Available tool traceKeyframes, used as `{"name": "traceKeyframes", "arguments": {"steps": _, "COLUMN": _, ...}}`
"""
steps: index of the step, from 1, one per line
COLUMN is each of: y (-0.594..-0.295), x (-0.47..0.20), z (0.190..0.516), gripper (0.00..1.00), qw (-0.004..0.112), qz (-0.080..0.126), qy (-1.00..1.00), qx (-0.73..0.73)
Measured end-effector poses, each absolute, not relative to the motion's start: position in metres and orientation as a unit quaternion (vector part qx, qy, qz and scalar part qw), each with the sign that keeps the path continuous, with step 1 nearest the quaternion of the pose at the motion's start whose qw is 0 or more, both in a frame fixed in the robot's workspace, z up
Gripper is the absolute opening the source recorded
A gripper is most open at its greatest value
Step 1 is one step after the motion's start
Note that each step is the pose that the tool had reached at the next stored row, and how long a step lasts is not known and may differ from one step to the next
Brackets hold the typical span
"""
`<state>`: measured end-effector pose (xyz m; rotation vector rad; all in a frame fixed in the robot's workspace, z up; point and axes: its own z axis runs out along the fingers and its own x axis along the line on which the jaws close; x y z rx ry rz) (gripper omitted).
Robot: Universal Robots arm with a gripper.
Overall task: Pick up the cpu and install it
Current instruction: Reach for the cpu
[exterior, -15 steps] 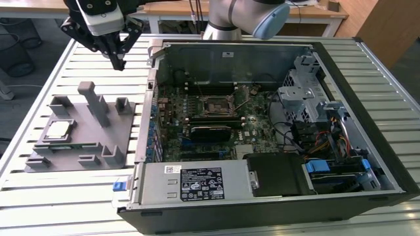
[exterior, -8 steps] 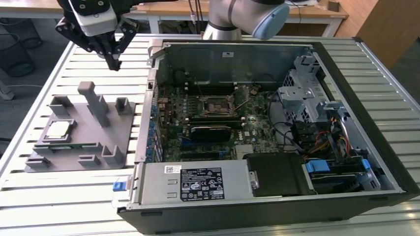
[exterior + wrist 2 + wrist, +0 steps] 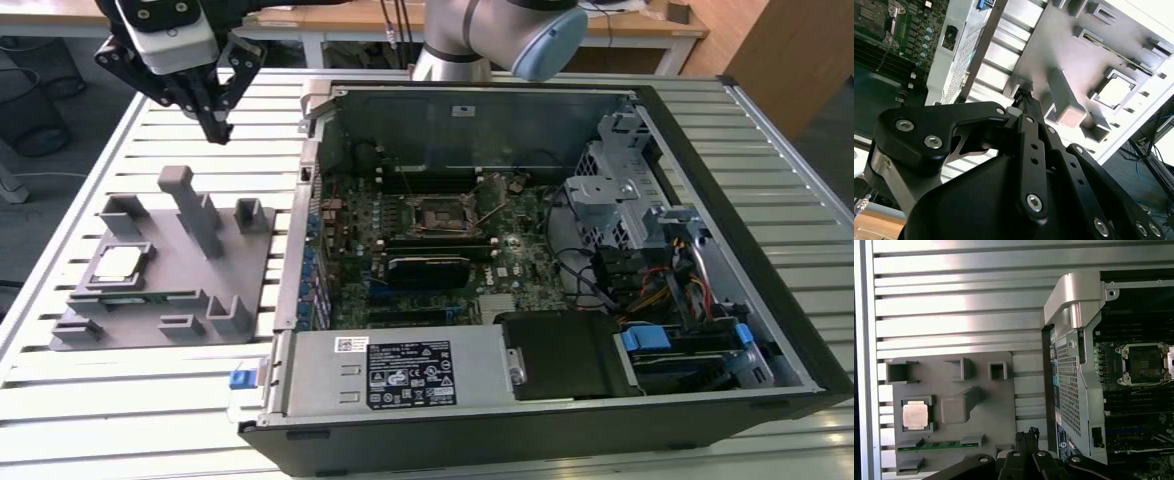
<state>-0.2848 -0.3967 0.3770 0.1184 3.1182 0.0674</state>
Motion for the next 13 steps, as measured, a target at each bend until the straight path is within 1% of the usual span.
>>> {"name": "traceKeyframes", "arguments": {"steps": 13, "y": -0.397, "x": -0.302, "z": 0.375, "gripper": 0.11, "qw": 0.007, "qz": 0.021, "qy": 0.999, "qx": 0.038}}
